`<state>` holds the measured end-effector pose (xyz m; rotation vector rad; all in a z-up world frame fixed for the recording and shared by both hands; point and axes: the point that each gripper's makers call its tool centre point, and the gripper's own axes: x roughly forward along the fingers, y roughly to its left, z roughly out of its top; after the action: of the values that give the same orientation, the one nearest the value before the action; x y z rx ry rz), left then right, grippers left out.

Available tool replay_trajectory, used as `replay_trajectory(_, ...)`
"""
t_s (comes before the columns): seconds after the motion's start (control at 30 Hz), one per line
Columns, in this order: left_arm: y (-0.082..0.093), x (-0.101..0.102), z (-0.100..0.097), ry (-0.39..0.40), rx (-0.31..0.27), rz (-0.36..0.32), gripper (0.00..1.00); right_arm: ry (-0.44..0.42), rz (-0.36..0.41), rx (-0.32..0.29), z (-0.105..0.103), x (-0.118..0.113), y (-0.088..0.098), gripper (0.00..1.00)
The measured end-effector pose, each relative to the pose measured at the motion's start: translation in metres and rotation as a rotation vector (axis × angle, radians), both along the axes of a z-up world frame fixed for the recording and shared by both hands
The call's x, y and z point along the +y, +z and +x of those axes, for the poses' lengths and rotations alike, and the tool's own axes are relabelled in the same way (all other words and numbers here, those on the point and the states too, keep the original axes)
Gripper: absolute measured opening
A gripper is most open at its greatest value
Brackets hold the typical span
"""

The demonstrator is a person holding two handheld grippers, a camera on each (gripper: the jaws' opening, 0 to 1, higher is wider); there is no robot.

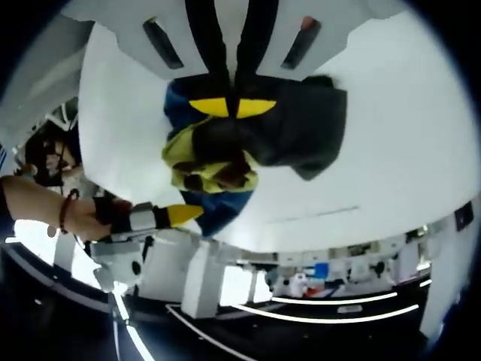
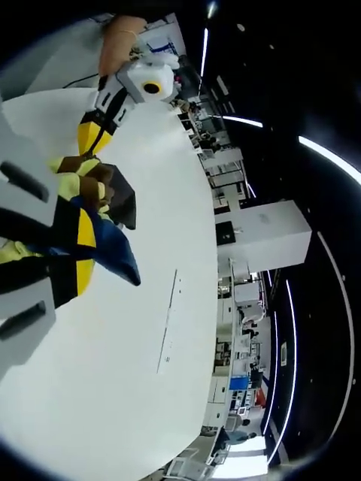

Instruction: Fold the garment on the visible template until the final outline fits inside the template.

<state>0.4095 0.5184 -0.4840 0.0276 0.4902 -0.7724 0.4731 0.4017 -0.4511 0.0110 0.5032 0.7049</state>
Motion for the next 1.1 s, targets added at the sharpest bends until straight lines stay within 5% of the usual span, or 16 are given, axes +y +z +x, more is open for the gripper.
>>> replay_trajectory(0.57, 0.054, 0.031, 0.011, 0.116, -0.122, 0.005, 0.00, 0.004, -0.030, -0.029, -0.009, -0.009, 0.024, 0.00)
replay_trajectory(1.1, 0.101, 0.066, 0.047, 0.216, -0.224, 0.019, 0.00, 0.036, -0.093, -0.063, -0.010, -0.023, 0.041, 0.00)
